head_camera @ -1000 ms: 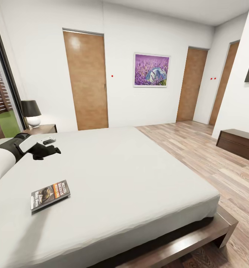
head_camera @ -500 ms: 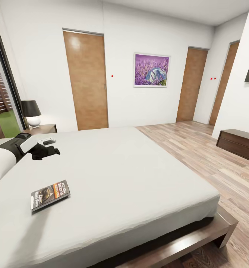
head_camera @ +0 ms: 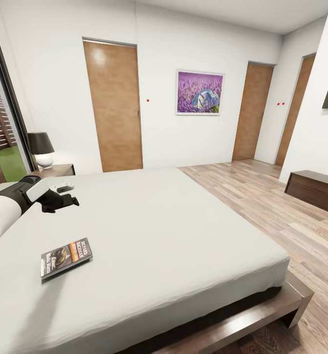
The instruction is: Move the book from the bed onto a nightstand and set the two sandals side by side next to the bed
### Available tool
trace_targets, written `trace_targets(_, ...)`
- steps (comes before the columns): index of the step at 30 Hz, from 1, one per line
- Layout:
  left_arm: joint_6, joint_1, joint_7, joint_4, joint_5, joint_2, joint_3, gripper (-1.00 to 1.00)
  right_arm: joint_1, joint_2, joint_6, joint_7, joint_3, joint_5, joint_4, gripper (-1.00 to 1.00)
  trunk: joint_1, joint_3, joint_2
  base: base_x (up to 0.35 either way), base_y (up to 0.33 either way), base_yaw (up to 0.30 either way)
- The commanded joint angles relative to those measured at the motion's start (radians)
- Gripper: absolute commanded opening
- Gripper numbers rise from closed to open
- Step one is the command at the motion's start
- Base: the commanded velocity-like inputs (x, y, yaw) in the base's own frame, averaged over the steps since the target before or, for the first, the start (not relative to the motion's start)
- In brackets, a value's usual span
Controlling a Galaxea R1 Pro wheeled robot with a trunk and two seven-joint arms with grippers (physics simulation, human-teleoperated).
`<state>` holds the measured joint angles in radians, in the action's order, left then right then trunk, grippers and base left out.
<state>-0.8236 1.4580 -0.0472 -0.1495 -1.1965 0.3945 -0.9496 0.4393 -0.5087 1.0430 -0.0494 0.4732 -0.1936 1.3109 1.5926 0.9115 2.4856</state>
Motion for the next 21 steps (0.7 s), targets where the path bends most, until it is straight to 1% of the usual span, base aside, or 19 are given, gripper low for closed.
trace_targets(1,-0.005,0.001,-0.005,-0.002,-0.009,0.001,-0.006,1.0,0.0,0.0,0.004,-0.003,-0.001,0.0,0.001,1.0,0.0,0.001,0.0,0.0,0.0,0.0)
trace_targets(10,-0.014,0.001,-0.004,-0.002,-0.009,0.001,-0.006,1.0,-0.002,0.0,0.004,-0.003,-0.001,0.0,0.001,1.0,0.0,-0.002,0.0,0.0,0.0,0.0)
trace_targets(21,-0.021,0.001,-0.005,-0.002,-0.009,0.0,-0.006,1.0,-0.003,0.002,0.004,-0.005,-0.001,-0.001,0.001,1.0,0.0,-0.017,0.0,0.0,0.0,0.0)
